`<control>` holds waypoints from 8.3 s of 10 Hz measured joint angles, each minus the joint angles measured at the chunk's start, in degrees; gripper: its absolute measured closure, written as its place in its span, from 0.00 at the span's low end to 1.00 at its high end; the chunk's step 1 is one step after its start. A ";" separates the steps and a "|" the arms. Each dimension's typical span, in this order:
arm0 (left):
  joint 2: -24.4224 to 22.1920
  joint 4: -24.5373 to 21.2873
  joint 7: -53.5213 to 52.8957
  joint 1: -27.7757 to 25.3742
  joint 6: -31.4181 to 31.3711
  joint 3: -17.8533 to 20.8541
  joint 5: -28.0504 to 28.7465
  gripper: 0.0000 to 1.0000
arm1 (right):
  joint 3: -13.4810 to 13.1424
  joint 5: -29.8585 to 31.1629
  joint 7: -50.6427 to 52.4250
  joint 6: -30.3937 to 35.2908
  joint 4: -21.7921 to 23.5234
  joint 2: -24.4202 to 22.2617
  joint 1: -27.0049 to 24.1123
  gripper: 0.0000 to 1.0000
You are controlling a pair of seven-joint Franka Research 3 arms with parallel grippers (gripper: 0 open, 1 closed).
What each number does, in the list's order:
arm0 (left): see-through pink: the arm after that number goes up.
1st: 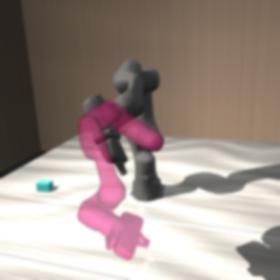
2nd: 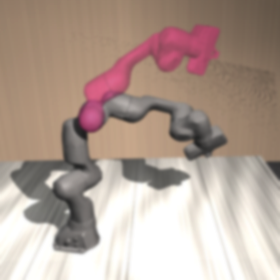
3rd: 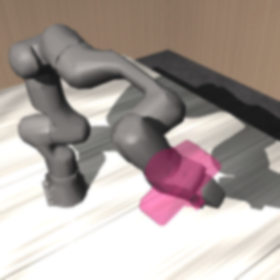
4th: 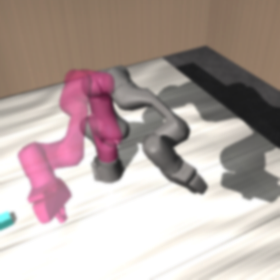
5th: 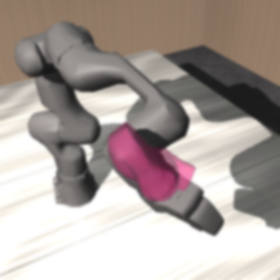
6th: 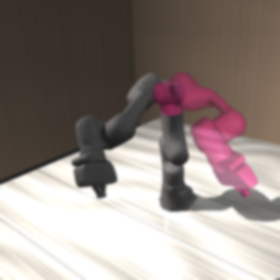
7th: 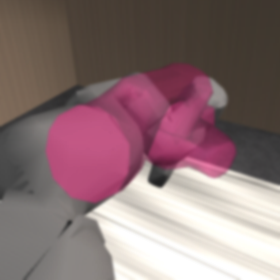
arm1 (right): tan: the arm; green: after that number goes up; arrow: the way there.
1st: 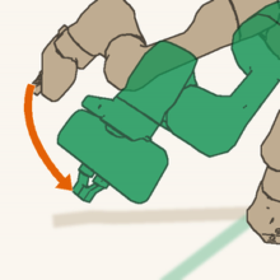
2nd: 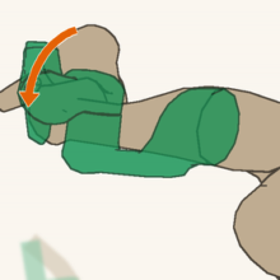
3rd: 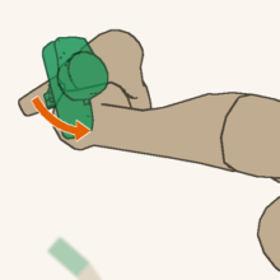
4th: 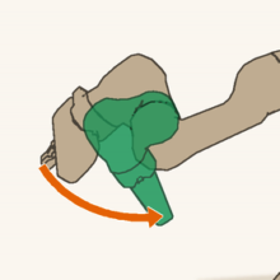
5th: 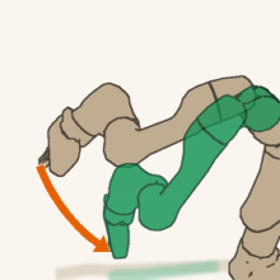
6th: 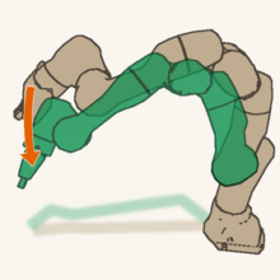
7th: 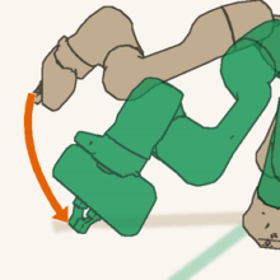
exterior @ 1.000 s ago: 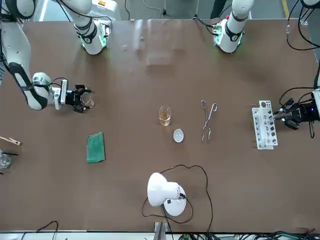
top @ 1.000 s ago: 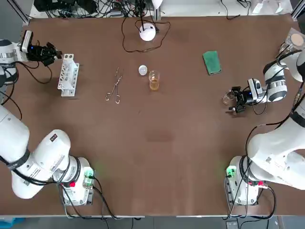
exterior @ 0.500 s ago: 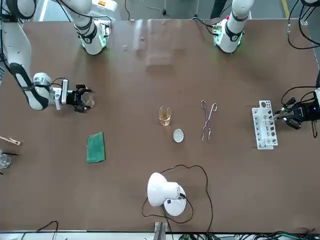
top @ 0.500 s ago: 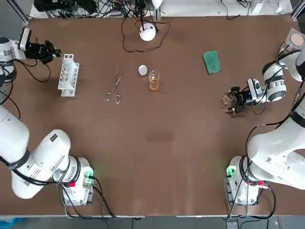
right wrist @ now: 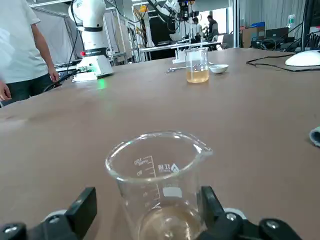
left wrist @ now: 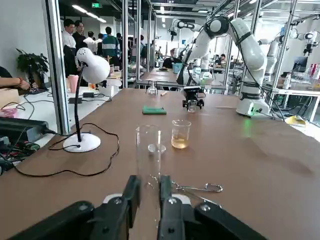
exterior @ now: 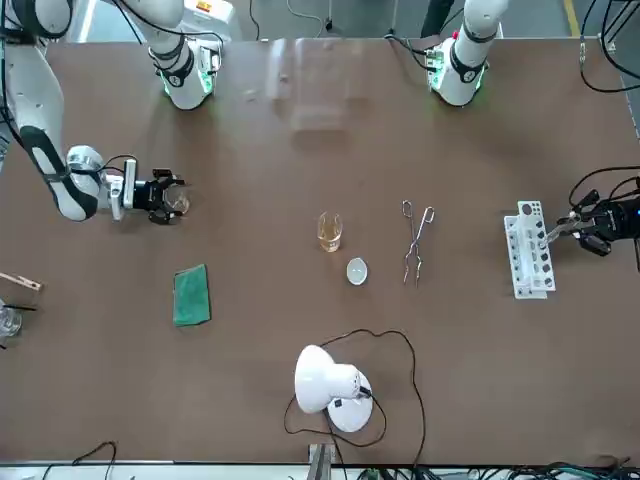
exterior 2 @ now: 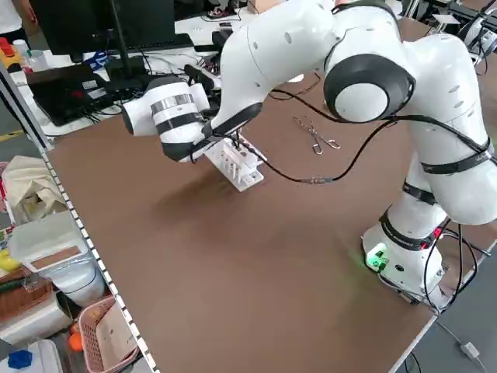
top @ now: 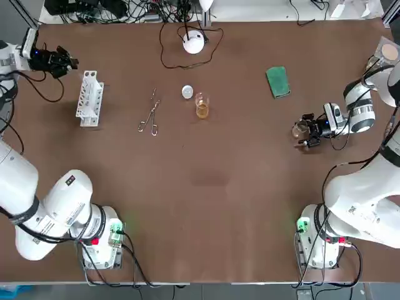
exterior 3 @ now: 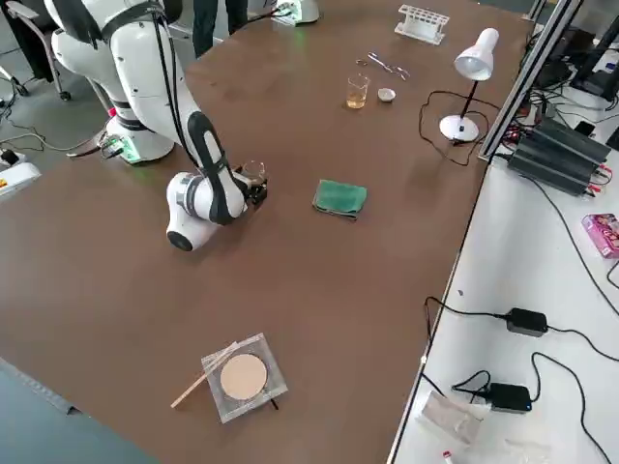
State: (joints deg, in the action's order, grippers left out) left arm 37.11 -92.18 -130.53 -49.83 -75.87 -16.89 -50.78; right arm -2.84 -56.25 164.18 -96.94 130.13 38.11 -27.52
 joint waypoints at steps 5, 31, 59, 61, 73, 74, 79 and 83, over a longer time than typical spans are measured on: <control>-3.36 -5.59 3.54 0.33 -6.44 -7.27 0.02 0.78 | 0.04 0.00 0.00 0.02 0.00 -0.01 0.04 0.15; -12.57 -18.74 34.97 28.83 -58.45 -27.54 5.19 0.78 | 0.33 -20.03 -5.68 1.04 3.47 -9.59 21.09 0.41; -12.22 -12.66 78.10 87.93 -60.99 16.58 40.51 0.78 | -0.09 -28.16 -6.32 -2.58 3.82 -9.70 27.46 0.41; -12.21 -12.61 80.28 89.09 -60.48 16.61 41.71 0.78 | -0.09 -28.17 -6.40 -2.58 3.82 -9.70 27.47 0.41; -11.45 -11.28 96.05 93.15 -56.86 16.57 58.84 0.78 | -0.14 -28.25 -6.43 -2.58 3.82 -9.70 27.47 0.41; -11.34 -11.28 96.52 93.56 -56.67 16.58 59.22 0.78 | -0.14 -28.25 -6.43 -2.58 3.82 -9.70 27.47 0.41; -9.84 -9.21 100.60 95.24 -53.06 16.58 64.06 0.78 | -0.15 -28.28 -6.44 -2.58 3.82 -9.70 27.47 0.41; -8.13 -6.27 103.17 96.28 -50.26 16.58 69.11 0.78 | -0.15 -28.29 -6.44 -2.58 3.82 -9.70 27.46 0.41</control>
State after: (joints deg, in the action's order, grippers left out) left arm 28.98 -98.45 -27.36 46.44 -126.13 -0.31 18.33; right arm -2.98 -84.55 157.74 -99.52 133.95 28.41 -0.06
